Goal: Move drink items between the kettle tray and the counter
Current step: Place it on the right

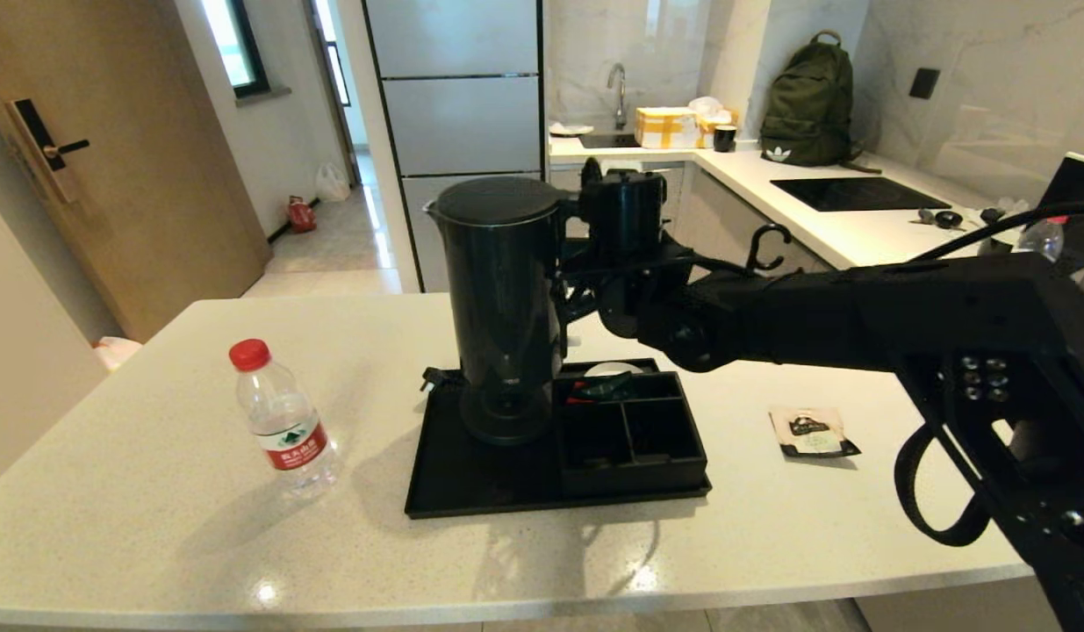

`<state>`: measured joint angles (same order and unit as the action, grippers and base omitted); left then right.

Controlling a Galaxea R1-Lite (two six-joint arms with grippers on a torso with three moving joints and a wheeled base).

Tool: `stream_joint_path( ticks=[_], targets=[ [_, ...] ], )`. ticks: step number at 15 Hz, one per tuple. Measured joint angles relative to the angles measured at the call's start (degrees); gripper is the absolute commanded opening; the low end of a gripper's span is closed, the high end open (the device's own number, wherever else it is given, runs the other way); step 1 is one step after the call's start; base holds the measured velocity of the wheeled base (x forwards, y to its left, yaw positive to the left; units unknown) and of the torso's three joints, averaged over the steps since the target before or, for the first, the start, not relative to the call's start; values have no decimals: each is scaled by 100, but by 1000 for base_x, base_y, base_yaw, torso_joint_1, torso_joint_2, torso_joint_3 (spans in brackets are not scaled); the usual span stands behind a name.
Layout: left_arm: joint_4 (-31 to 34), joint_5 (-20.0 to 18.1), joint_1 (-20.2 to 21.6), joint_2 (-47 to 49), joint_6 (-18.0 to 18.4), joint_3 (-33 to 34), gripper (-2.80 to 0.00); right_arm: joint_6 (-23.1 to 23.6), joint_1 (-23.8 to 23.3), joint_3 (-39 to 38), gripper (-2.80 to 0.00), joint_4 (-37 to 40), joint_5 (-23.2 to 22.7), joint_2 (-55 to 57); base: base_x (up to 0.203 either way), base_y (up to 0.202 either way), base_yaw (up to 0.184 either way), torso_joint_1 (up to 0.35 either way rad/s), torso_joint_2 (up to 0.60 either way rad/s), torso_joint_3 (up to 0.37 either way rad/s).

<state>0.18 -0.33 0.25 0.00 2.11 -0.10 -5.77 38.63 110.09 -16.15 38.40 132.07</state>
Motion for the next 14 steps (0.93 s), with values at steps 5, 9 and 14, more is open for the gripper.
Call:
stream_joint_path(
  ticks=[5,9,14],
  targets=[
    [0,0,2,0,-1,0,-280,-12,-499,-78,-280,785,90,-957,0,0,0,0,0,0],
    [-2,2,2,0,0,0,-280,-7,-1541,-502,-280,1098,209,-1610,0,0,0,0,0,0],
    [-1,0,2,0,1,0,-280,-78,-3330,-1421,-280,1001,83,-2165,0,0,0,0,0,0]
  ],
)
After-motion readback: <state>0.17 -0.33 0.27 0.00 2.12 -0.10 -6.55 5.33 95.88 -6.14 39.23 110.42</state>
